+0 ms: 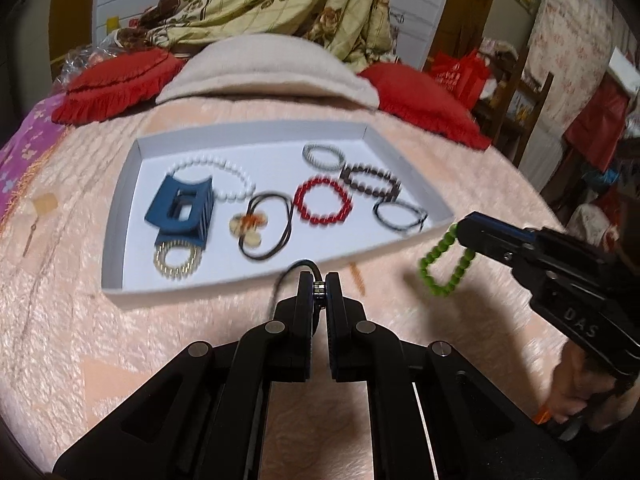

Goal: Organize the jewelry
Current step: 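Carry the hair tie and green bracelet over the white box with both tools, then open both tools to drop the hair tie and green bracelet into the box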

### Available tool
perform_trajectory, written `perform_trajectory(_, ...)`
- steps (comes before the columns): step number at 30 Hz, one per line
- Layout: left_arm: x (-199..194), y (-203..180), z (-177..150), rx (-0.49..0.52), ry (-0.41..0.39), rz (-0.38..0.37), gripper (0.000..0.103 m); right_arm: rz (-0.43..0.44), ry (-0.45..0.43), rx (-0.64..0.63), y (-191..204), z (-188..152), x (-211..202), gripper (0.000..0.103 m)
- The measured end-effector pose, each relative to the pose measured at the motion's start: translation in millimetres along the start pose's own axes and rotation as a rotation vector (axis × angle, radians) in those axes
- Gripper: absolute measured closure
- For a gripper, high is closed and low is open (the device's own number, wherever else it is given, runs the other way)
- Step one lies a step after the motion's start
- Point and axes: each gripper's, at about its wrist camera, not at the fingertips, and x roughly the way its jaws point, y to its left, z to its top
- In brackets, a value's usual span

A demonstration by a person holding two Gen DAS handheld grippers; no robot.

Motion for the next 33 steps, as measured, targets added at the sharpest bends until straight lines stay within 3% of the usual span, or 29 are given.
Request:
perform_trajectory(6,-8,4,35,-0.03,-0.05,-0.007,0.099,0.037,-0.103,0.046,-11,26,-3,0.094)
perform_trajectory(11,5,12,64,-0.081,-0.057,-0.023,0.099,0.014,-0.126,0.073,-21,44,14,0.094)
perform_trajectory(14,22,17,69,-0.118,-0.041,-0.057,0.099,0.031,-0.096,0.128,-32,49,36,0.094)
perform_trajectory(17,46,26,65,-0.135,-0.016,-0.044,0.099,0.019,-0.053,0.166,-40,49,61,0.094)
perform_trajectory(21,74,43,56,-0.172,0.073,0.047,0.099,0.037,0.017,0.207,-42,44,88,0.094)
perform_trajectory(28,76,36,46,-0.098,0.084,0.134,0.099,0.076,0.099,0.235,-37,33,117,0.094)
perform_trajectory(31,79,39,44,-0.107,0.106,0.139,0.093,0.092,0.136,0.227,-30,28,125,0.094)
perform_trajectory(33,80,40,42,-0.111,0.11,0.14,0.074,0.092,0.149,0.213,-27,26,127,0.094)
